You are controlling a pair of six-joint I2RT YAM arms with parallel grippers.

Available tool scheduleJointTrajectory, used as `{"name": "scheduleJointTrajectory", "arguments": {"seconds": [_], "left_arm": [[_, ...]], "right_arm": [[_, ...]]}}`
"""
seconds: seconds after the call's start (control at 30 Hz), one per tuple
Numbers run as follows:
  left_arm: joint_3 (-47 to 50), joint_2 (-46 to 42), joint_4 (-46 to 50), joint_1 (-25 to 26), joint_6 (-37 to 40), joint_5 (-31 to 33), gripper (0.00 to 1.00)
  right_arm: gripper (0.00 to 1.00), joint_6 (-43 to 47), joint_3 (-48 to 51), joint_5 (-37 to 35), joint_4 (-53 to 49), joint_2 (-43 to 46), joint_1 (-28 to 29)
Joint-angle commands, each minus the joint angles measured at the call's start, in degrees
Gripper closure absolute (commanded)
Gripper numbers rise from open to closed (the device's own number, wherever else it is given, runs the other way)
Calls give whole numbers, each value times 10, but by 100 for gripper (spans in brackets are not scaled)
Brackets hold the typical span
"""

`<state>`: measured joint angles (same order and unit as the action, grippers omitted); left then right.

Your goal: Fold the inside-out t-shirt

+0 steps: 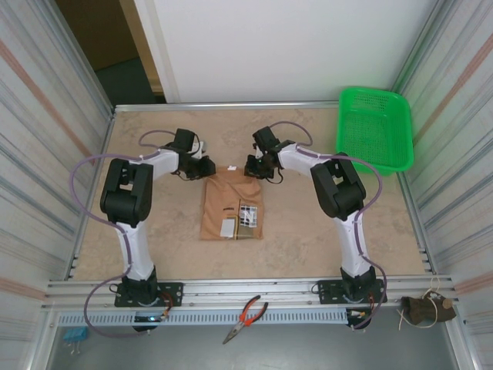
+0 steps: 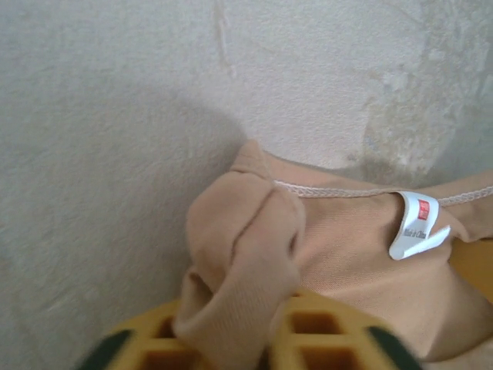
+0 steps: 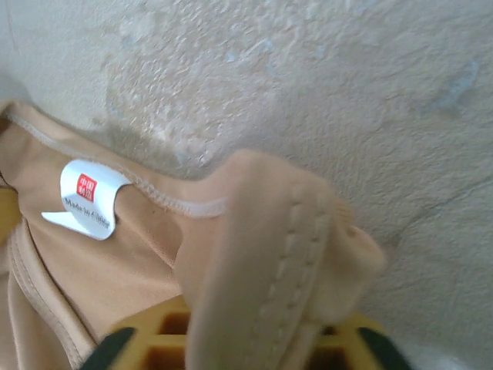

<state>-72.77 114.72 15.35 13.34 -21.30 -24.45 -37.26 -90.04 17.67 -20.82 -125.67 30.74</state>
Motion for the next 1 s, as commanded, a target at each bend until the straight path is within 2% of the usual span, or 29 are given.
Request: {"name": "scheduleJointTrajectory", "arguments": {"seconds": [0.0,0.17,0.3,0.47,0.63,0.8,0.97], "left_arm": [[19,-9,-22,0,-15,-40,100],[36,-71,-76,-15,-56,-56,100],[-35,-51,-80,-26,-80,-86,100],[-155,-44,-60,-26,-98,-100,100],[-207,-84,-57,-26,-113,-110,100],[-115,-175,-110,-23,-125,-111,100],[54,-268,-156,-8,-111,-91,100]], "right_arm": [[100,-16,19,41,30,7,-13],[100,-43,47,86,91,67,-43],[100,-62,-4,121,98,66,-67],[100,-68,-91,128,76,76,-87],[100,-67,-135,130,67,116,-102],[100,-63,-79,123,85,191,-102],[100,-66,115,98,146,285,-83]]}}
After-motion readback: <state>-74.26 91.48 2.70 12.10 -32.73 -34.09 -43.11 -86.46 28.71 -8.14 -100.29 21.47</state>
